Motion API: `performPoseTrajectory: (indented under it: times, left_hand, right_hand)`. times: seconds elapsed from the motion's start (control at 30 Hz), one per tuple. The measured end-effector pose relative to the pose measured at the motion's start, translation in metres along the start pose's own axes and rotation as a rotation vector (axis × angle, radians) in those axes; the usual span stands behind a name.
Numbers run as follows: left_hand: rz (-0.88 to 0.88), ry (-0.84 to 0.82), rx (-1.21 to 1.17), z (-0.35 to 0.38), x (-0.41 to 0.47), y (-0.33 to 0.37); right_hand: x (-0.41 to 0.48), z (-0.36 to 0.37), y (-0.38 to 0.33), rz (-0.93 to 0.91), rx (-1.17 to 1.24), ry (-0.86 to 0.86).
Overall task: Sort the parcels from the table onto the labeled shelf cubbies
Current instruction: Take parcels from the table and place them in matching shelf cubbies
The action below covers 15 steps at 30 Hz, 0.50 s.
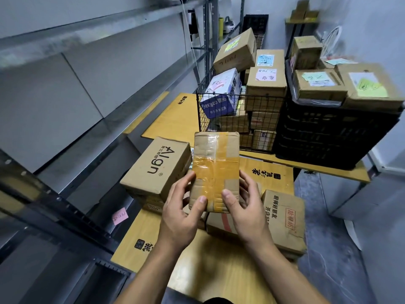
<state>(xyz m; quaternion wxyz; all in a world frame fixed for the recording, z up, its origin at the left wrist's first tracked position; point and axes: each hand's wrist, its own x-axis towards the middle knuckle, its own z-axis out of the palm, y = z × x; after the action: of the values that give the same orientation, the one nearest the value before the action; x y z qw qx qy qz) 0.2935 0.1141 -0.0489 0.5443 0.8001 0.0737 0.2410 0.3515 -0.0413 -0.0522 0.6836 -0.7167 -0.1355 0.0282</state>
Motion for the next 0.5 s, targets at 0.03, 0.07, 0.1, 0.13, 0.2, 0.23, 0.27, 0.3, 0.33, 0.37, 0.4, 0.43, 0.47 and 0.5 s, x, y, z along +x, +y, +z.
performPoseTrajectory:
  times: [0.03, 0.07, 0.1, 0.13, 0.2, 0.23, 0.27, 0.3, 0.33, 0.37, 0.4, 0.43, 0.47, 0.5]
  left_hand:
    - [-0.013, -0.002, -0.066, -0.001, 0.001, 0.000]
    - [-0.033, 0.008, -0.135, -0.003, 0.002, -0.001]
    - [-0.054, 0.024, -0.187, -0.004, 0.003, -0.003]
    - [-0.078, 0.036, -0.221, -0.004, 0.004, -0.005]
    - [-0.124, 0.043, -0.274, -0.002, 0.005, -0.010]
    - [-0.149, 0.041, -0.296, -0.001, 0.006, -0.012]
    - [-0.178, 0.040, -0.305, 0.000, 0.006, -0.014]
    - [-0.207, 0.036, -0.305, 0.001, 0.007, -0.016]
    - [-0.232, 0.027, -0.303, 0.001, 0.008, -0.017]
    - [-0.251, 0.015, -0.313, 0.001, 0.008, -0.017]
    - [-0.265, 0.001, -0.334, 0.001, 0.008, -0.017]
    - [-0.274, -0.010, -0.356, 0.001, 0.008, -0.018]
    - [-0.270, -0.012, -0.371, 0.001, 0.008, -0.018]
    - [-0.258, -0.001, -0.376, 0.000, 0.008, -0.017]
  right_hand:
    - [0.001, -0.001, -0.001, -0.002, 0.055, 0.009]
    - [0.002, -0.002, -0.002, -0.002, 0.106, 0.015]
    - [0.004, -0.003, -0.002, 0.000, 0.146, 0.022]
    - [0.005, -0.003, -0.002, 0.001, 0.174, 0.029]
    - [0.005, -0.003, -0.001, 0.016, 0.234, 0.040]
    - [0.005, -0.002, 0.000, 0.029, 0.267, 0.042]
    - [0.006, -0.002, 0.001, 0.039, 0.295, 0.039]
    - [0.006, -0.002, 0.003, 0.046, 0.324, 0.033]
    - [0.006, -0.002, 0.005, 0.054, 0.354, 0.026]
    - [0.007, -0.002, 0.006, 0.064, 0.384, 0.014]
    - [0.007, -0.003, 0.007, 0.071, 0.400, -0.001]
    - [0.006, -0.003, 0.008, 0.069, 0.396, -0.018]
    - [0.006, -0.004, 0.007, 0.053, 0.362, -0.033]
    - [0.005, -0.006, 0.007, 0.024, 0.298, -0.042]
